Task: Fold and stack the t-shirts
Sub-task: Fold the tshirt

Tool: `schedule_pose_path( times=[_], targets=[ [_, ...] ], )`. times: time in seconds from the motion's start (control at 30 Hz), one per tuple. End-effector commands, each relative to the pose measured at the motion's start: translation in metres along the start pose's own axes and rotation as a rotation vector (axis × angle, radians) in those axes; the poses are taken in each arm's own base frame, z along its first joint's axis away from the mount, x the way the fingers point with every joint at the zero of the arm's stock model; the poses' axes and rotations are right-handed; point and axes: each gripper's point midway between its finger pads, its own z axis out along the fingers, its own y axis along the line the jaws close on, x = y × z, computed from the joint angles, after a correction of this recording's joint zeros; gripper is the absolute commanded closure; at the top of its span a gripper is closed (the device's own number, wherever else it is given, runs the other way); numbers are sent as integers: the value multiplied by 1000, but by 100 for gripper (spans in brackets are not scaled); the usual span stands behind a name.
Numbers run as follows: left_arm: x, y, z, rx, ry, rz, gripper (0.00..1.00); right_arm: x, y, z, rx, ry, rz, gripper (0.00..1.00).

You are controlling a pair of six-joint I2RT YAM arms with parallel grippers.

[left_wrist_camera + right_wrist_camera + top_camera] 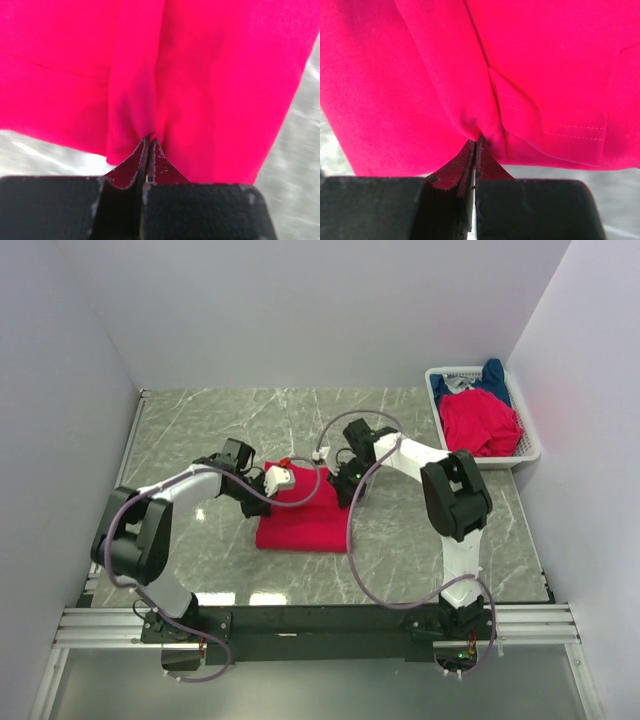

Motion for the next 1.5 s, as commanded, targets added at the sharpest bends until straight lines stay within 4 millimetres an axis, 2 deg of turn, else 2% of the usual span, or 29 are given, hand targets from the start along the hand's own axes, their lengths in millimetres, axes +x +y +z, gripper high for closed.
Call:
schedule_pose_path(
  times=[0.0, 0.1, 0.23, 0.33, 0.4, 0.47, 0.5, 0.53, 0.57, 0.67, 0.7, 0.77, 0.9, 0.97, 1.0, 1.03, 1.07, 1.13, 1.37, 1.43, 1.47],
  targets=[
    [-3, -28, -18, 16, -20, -65, 99, 4, 43, -13, -48, -28, 6, 100],
    [-6, -43, -28, 42, -39, -89, 99, 14, 57, -15, -50, -47, 14, 99],
    [-20, -51, -36, 72, -80, -83, 99, 13, 56, -18, -29, -64, 18, 98],
    [-41, -26, -41, 13, -115, -62, 99, 5, 47, -21, -24, -72, 32, 97],
    [-46, -10, -38, -4, -118, -56, 99, -6, 38, -28, -14, -87, 35, 96],
    [-54, 6, -37, -20, -134, -38, 94, -7, 36, -34, -23, -84, 52, 91],
    [-55, 11, -36, -31, -132, -23, 86, -13, 32, -38, -18, -94, 48, 86],
    [-59, 18, -35, -44, -137, 3, 81, -13, 30, -41, -17, -96, 62, 81],
    [-55, 22, -29, -44, -123, 8, 77, -18, 26, -44, -12, -107, 67, 71],
    [-44, 28, -19, -34, -83, -20, 64, -27, 13, -54, -10, -158, 155, 59],
    [-42, 27, -18, -28, -76, -26, 47, -33, 7, -57, -13, -179, 216, 57],
    [-36, 23, -15, -28, -74, -41, 38, -38, -7, -60, -21, -206, 290, 56],
    [-32, 8, -12, -24, -105, -37, 32, -34, -10, -47, -46, -176, 437, 56],
    [-26, 0, -6, 0, -89, -57, 36, -30, -14, -39, -40, -155, 472, 58],
    [-23, -7, -4, 25, -75, -75, 42, -26, -21, -33, -26, -135, 486, 58],
    [-14, -27, -2, 76, -56, -112, 50, -20, -30, -23, 2, -92, 491, 60],
    [-14, -27, -2, 76, -55, -112, 51, -20, -33, -20, 1, -89, 493, 60],
    [-5, -43, -1, 102, -39, -133, 53, -19, -35, -13, 11, -55, 495, 62],
    [11, -75, -6, 131, -4, -177, 58, -32, -49, 4, 63, -13, 457, 67],
    [12, -83, -9, 123, -4, -167, 58, -33, -47, 8, 57, 6, 444, 70],
    [12, -84, -10, 109, -5, -164, 55, -38, -48, 9, 50, 4, 426, 70]
  ],
)
